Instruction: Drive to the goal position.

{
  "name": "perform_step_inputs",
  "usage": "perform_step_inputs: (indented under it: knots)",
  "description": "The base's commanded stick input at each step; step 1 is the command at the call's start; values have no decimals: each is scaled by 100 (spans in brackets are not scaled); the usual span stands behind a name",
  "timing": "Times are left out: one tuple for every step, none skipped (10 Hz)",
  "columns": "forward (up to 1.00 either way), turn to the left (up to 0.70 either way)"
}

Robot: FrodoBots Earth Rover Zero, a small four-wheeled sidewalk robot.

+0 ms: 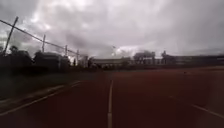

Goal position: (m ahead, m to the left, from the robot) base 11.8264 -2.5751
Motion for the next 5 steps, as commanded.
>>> perform_step_inputs:
  knots:
    - [50,0]
    - [50,0]
    - [50,0]
    - [50,0]
    - [50,-19]
